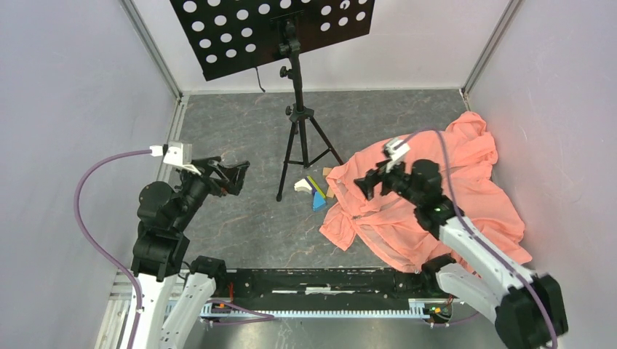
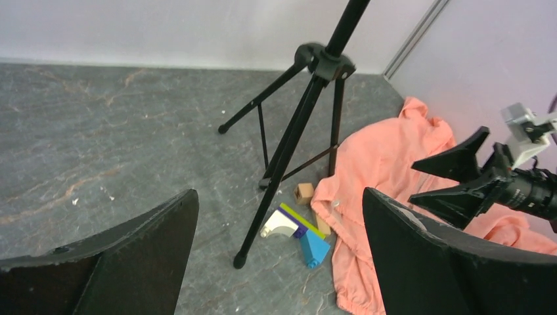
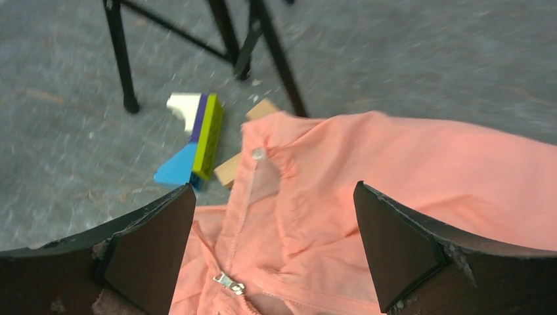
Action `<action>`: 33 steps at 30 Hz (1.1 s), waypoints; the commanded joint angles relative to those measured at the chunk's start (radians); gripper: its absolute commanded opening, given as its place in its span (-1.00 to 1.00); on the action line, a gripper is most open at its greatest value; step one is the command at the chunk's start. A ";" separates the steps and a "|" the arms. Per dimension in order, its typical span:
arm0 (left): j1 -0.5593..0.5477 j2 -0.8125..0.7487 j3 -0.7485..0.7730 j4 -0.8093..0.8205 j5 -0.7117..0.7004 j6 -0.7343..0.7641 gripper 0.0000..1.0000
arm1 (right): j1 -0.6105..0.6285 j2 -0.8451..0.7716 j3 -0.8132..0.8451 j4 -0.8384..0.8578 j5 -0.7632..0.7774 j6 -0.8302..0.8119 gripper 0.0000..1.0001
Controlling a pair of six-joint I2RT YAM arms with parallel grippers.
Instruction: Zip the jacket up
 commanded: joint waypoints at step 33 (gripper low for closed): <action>0.007 0.017 -0.079 0.040 0.069 0.083 0.99 | 0.154 0.940 0.380 0.633 -0.037 -0.161 0.98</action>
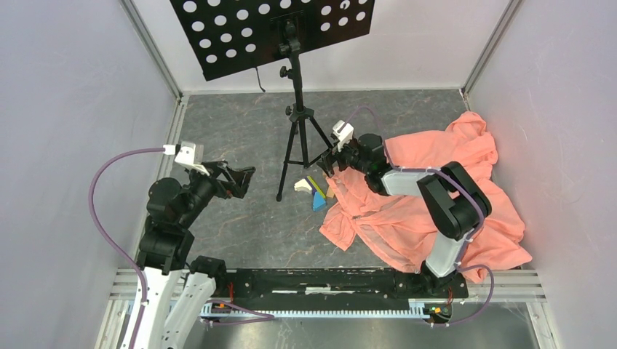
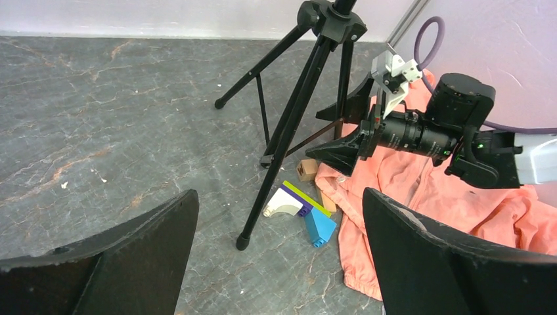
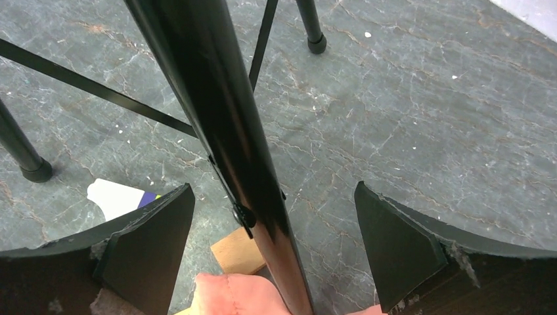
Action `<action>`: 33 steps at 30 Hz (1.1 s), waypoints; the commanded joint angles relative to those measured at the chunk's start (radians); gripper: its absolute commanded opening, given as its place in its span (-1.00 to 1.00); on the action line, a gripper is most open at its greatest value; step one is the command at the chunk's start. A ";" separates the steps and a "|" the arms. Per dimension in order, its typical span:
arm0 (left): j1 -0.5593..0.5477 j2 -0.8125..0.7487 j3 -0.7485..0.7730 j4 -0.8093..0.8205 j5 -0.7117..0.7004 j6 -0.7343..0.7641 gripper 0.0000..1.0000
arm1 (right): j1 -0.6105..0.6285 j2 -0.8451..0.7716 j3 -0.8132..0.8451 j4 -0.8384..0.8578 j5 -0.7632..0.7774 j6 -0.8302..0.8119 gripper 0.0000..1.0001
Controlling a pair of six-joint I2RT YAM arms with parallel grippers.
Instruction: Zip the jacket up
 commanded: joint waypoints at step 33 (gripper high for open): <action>0.006 -0.001 -0.002 0.039 0.010 0.040 0.99 | 0.053 0.291 0.242 0.188 0.051 0.056 0.98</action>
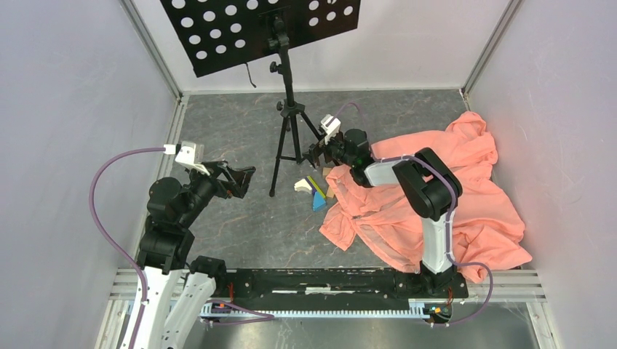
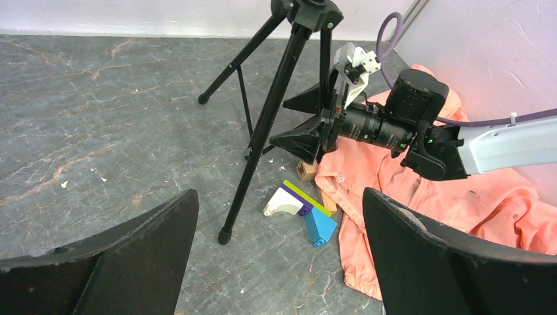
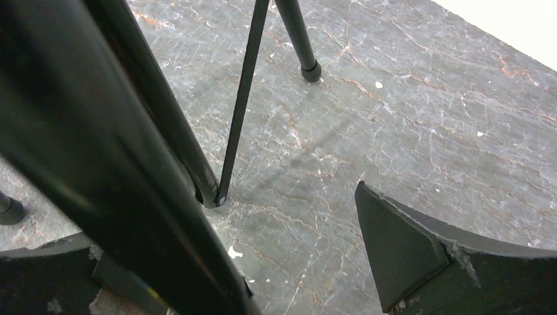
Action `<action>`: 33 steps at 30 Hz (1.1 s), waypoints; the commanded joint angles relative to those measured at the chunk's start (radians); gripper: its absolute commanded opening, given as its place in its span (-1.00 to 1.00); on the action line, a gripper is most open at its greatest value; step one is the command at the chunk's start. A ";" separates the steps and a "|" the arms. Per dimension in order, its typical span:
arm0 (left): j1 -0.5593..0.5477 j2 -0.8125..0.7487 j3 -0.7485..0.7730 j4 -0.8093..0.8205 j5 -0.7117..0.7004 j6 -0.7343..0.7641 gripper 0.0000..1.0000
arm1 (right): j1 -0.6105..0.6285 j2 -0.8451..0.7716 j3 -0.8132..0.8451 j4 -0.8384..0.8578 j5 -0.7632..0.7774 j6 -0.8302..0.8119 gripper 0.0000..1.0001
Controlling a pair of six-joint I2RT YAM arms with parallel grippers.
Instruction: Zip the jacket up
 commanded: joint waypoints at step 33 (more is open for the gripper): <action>0.002 -0.005 -0.003 0.041 0.020 0.038 0.99 | 0.110 0.451 0.750 -0.186 0.179 0.083 0.97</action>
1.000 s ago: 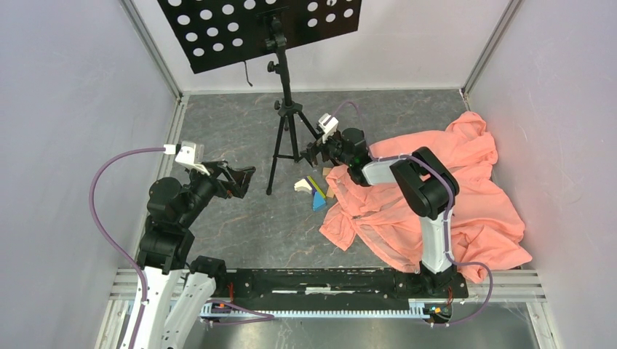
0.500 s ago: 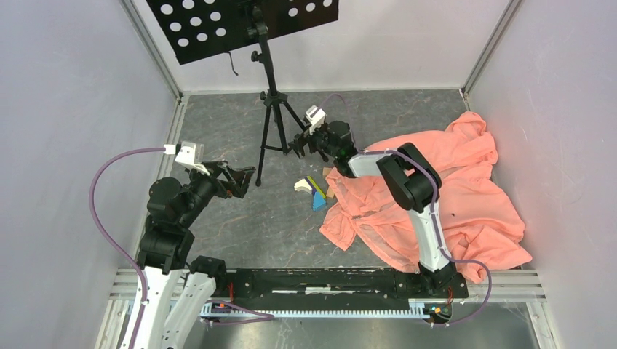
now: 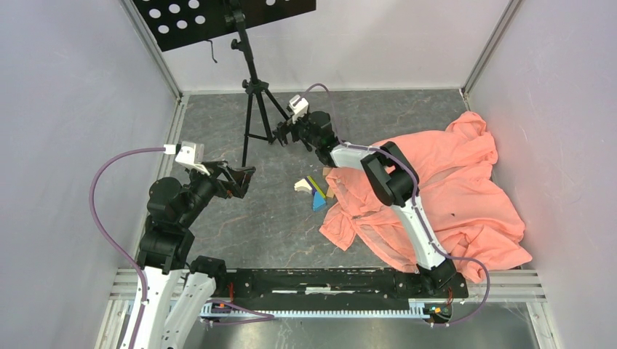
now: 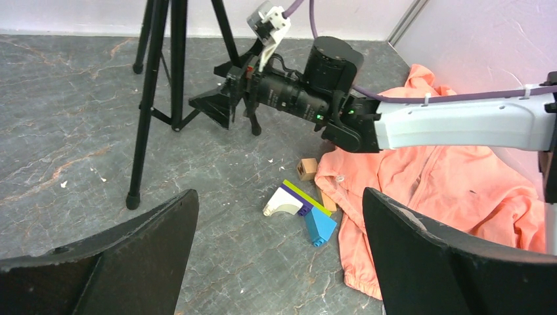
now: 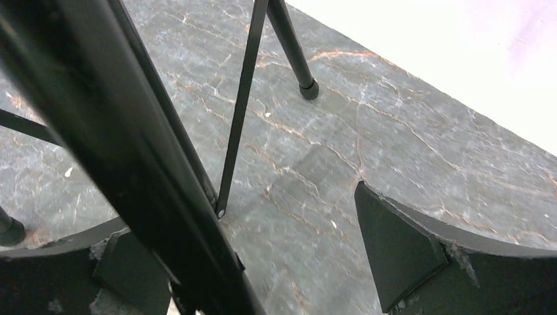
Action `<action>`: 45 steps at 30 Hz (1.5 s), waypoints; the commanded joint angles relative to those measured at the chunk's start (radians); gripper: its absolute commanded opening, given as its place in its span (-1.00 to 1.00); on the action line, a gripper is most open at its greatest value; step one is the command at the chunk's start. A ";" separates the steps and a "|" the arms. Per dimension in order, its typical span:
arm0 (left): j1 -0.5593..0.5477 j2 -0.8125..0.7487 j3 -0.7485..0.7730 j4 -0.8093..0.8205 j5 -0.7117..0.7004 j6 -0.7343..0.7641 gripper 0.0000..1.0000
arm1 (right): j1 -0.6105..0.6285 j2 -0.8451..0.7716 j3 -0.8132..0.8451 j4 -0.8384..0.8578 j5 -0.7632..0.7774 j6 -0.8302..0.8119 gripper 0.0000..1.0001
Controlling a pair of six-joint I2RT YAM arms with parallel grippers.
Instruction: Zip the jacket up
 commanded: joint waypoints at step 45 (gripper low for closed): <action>-0.684 0.943 0.068 0.622 0.022 -0.573 0.72 | -0.085 -1.715 -1.340 -0.938 0.576 0.433 0.51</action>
